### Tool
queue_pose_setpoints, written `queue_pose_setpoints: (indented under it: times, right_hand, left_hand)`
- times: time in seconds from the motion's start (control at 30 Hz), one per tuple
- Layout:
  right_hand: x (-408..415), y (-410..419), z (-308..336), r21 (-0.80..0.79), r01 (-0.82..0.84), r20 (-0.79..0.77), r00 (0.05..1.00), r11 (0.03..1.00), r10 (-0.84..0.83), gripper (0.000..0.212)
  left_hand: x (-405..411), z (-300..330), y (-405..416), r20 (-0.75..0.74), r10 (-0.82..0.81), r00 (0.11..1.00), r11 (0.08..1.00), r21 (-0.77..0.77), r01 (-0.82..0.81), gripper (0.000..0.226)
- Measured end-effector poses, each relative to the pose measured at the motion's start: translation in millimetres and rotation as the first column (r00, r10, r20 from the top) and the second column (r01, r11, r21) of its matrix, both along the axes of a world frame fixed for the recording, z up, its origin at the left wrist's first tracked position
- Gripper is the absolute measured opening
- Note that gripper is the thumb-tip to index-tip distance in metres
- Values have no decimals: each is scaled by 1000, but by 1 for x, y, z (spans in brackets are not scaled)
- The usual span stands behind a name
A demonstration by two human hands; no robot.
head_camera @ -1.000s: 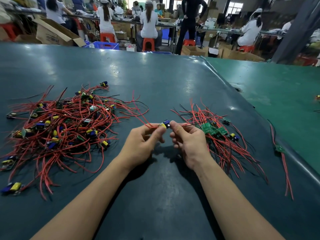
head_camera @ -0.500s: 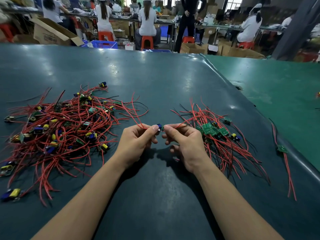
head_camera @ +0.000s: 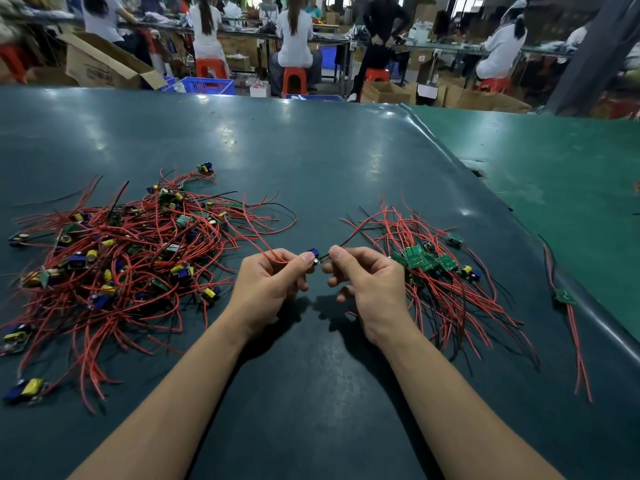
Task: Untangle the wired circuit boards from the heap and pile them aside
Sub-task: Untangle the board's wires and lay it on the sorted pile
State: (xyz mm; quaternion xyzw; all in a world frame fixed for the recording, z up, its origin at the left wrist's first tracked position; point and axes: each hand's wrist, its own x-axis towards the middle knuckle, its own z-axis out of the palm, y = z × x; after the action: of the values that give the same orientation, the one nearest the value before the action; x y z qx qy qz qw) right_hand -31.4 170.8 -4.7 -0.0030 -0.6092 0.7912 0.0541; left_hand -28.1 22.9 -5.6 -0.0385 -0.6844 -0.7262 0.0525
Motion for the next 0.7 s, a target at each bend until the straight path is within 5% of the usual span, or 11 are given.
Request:
queue_pose_setpoints:
  times: [0.3,0.7]
  right_hand:
    - [-3,-3,-2,27,112,-6,994,993,-112,16]
    - [0,3,5,-154,-13,82,996,988,26,22]
  left_hand:
    - [0,1,1,-9,-9,1000,1000,-9,9,33]
    - [0,1,-1,11,9,1000,994,111,-10,29]
